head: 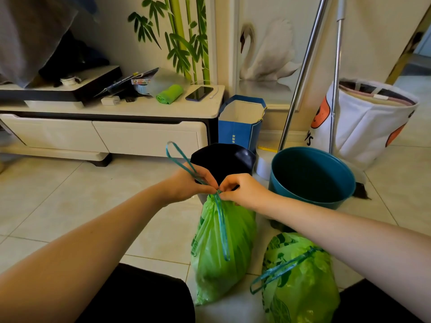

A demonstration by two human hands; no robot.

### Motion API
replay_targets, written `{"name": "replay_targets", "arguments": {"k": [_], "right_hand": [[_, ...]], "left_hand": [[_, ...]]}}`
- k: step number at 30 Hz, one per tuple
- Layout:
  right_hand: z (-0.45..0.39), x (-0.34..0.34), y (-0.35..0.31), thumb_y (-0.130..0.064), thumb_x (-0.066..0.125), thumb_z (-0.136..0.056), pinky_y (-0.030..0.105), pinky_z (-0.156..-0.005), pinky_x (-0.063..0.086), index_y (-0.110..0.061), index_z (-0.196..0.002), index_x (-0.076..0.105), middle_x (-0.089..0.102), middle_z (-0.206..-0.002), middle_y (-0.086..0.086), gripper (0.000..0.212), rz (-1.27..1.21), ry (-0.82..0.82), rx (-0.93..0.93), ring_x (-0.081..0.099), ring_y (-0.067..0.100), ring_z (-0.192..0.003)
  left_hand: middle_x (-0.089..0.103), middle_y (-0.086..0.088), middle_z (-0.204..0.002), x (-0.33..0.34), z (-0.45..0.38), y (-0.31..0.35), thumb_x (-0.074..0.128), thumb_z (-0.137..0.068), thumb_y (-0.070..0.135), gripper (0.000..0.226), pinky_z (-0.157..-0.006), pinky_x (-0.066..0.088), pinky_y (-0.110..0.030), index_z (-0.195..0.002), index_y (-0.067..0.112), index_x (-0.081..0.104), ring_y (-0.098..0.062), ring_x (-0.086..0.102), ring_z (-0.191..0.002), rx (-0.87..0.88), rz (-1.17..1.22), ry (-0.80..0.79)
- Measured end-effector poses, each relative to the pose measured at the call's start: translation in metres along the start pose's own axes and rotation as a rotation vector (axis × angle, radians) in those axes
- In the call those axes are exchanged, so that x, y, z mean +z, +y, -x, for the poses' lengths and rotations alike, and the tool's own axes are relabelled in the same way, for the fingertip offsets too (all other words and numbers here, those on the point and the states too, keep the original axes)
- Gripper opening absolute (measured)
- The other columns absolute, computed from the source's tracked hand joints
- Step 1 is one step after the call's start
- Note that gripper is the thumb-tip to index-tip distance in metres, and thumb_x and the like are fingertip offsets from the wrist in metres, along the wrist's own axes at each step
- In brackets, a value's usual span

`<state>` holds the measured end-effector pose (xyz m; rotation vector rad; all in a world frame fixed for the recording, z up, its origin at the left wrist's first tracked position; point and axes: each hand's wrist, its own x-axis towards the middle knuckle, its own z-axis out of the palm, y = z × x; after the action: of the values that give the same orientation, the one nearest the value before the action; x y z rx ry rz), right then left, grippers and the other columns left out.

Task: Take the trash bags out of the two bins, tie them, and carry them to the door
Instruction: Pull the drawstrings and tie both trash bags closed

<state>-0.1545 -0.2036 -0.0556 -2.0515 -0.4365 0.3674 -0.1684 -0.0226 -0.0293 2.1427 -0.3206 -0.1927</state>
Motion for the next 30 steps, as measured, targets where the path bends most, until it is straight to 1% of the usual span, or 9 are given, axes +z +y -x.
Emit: {"name": "replay_targets", "arguments": {"k": [2,5,7,11,15,18,22,26,30], "right_hand": [[0.001,-0.001,-0.002,-0.009,0.07,-0.081,0.014,-0.053,0.046,-0.02,-0.075,0.062,0.058,-0.069,-0.007,0.015,-0.064,-0.018,0.073,0.054,0.007,-0.064],[0.001,-0.001,-0.003,-0.009,0.07,-0.081,0.02,-0.053,0.047,-0.02,-0.075,0.063,0.056,-0.065,-0.002,0.014,-0.122,-0.018,0.15,0.053,0.01,-0.062],[0.002,-0.001,-0.003,-0.009,0.07,-0.081,0.019,-0.052,0.047,-0.018,-0.077,0.063,0.055,-0.064,-0.001,0.012,-0.135,-0.02,0.17,0.053,0.01,-0.06],[0.003,0.0,-0.003,-0.009,0.067,-0.083,0.022,-0.054,0.049,-0.015,-0.081,0.065,0.057,-0.07,0.003,0.007,-0.203,-0.027,0.234,0.054,0.011,-0.061],[0.004,-0.001,-0.003,-0.004,0.061,-0.083,0.027,-0.054,0.051,-0.008,-0.081,0.066,0.056,-0.07,0.008,0.007,-0.37,-0.028,0.317,0.055,0.016,-0.056],[0.005,-0.001,-0.003,-0.003,0.059,-0.084,0.028,-0.054,0.051,-0.005,-0.085,0.065,0.057,-0.069,0.009,0.006,-0.41,-0.038,0.34,0.056,0.018,-0.057],[0.006,0.002,-0.004,-0.004,0.051,-0.092,0.03,-0.059,0.053,-0.005,-0.093,0.055,0.061,-0.071,0.012,0.004,-0.477,-0.045,0.385,0.06,0.021,-0.06],[0.004,0.002,0.0,-0.005,0.049,-0.095,0.03,-0.058,0.054,-0.015,-0.104,0.054,0.062,-0.07,0.01,0.014,-0.405,-0.019,0.315,0.061,0.019,-0.059],[0.003,-0.004,0.0,-0.011,0.053,-0.094,0.024,-0.058,0.053,-0.018,-0.1,0.063,0.063,-0.072,0.003,0.013,-0.274,-0.057,0.261,0.058,0.012,-0.061]], "left_hand": [[0.07,-0.007,-0.076,0.002,-0.004,-0.003,0.076,-0.071,-0.006,0.014,-0.068,0.056,-0.021,-0.082,-0.004,0.069,-0.006,0.067,-0.069,0.032,-0.036,0.049],[0.072,-0.005,-0.076,0.005,-0.011,-0.008,0.078,-0.07,-0.002,0.015,-0.071,0.06,-0.033,-0.08,0.003,0.069,-0.017,0.071,-0.073,0.068,-0.159,0.085],[0.072,-0.002,-0.078,0.006,-0.014,-0.01,0.078,-0.072,0.003,0.013,-0.072,0.059,-0.038,-0.08,0.007,0.069,-0.017,0.07,-0.075,0.093,-0.243,0.085],[0.062,0.013,-0.073,0.009,-0.013,-0.007,0.075,-0.076,0.012,0.009,-0.066,0.056,-0.027,-0.08,0.013,0.066,-0.005,0.063,-0.07,0.161,-0.417,0.108],[0.06,0.007,-0.074,0.013,-0.011,-0.005,0.071,-0.078,0.017,0.01,-0.064,0.052,-0.03,-0.083,0.013,0.063,-0.014,0.061,-0.07,0.225,-0.518,0.105],[0.055,0.008,-0.077,0.015,-0.012,-0.006,0.068,-0.082,0.019,0.009,-0.063,0.049,-0.029,-0.087,0.013,0.062,-0.013,0.056,-0.07,0.287,-0.584,0.08],[0.054,0.008,-0.078,0.018,-0.013,-0.009,0.064,-0.085,0.022,0.011,-0.061,0.047,-0.029,-0.087,0.014,0.057,-0.012,0.052,-0.069,0.344,-0.615,0.101],[0.056,0.007,-0.078,0.018,-0.013,-0.008,0.063,-0.088,0.025,0.013,-0.059,0.044,-0.026,-0.087,0.014,0.056,-0.011,0.051,-0.068,0.364,-0.592,0.107],[0.059,0.006,-0.079,0.016,-0.011,-0.009,0.064,-0.087,0.026,0.014,-0.058,0.041,-0.019,-0.087,0.014,0.056,-0.011,0.054,-0.068,0.344,-0.545,0.103]]}}
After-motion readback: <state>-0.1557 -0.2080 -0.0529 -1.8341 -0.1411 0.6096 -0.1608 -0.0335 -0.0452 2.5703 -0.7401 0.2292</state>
